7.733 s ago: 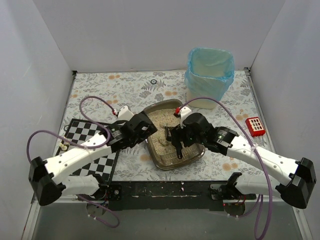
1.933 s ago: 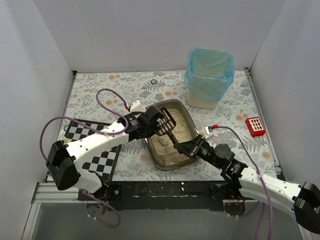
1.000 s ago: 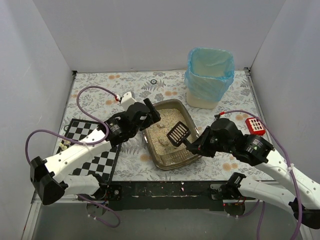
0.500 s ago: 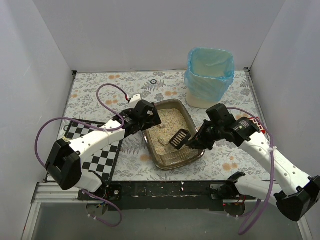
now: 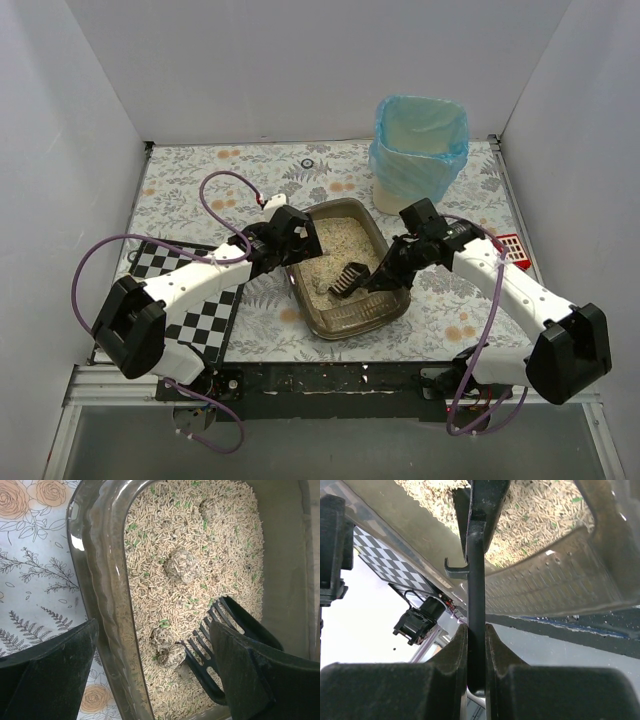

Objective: Clean the litter box

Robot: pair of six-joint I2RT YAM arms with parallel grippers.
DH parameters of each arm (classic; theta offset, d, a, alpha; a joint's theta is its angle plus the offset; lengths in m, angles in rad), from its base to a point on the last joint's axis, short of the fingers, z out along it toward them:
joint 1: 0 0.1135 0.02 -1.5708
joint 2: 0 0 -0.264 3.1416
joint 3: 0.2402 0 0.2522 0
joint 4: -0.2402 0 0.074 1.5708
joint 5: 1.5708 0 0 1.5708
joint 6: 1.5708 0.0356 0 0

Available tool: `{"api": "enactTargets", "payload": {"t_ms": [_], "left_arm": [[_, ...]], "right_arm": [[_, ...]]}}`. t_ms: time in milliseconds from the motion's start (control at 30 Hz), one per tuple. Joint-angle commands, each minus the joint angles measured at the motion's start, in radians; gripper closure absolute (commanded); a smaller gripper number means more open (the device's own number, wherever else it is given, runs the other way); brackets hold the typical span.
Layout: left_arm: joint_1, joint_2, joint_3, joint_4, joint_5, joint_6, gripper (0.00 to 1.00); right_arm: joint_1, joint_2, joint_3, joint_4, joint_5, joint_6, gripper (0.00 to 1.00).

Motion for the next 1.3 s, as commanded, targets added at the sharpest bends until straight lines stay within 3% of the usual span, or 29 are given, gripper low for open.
{"api": "enactTargets", "payload": {"t_ms": [0, 200, 400, 633, 867, 1133, 1267], "left_arm": [[0.003, -0.005, -0.034, 0.020, 0.003, 0.020, 0.09], [0.003, -0.001, -0.063, 0.048, 0.049, 0.000, 0.17], [0.001, 0.024, -0.056, 0.051, 0.081, -0.013, 0.25], [0.003, 0.038, -0.072, 0.058, 0.099, -0.033, 0.47], [0.003, 0.052, -0.075, 0.043, 0.106, -0.034, 0.49], [0.001, 0.032, -0.082, 0.025, 0.098, -0.057, 0.53], [0.003, 0.004, -0.086, 0.022, 0.089, -0.080, 0.53]], "right_arm": [[-0.005, 0.066, 0.009, 0.021, 0.082, -0.041, 0.99], [-0.005, 0.028, -0.183, 0.292, 0.101, 0.083, 0.99], [-0.005, 0.120, -0.240, 0.478, 0.102, 0.106, 0.99], [0.002, 0.206, -0.289, 0.718, 0.220, 0.178, 0.99], [0.052, 0.325, -0.401, 1.077, 0.343, 0.246, 0.99], [0.178, 0.368, -0.447, 1.246, 0.547, 0.292, 0.99], [0.210, 0.368, -0.562, 1.482, 0.584, 0.350, 0.99]]}}
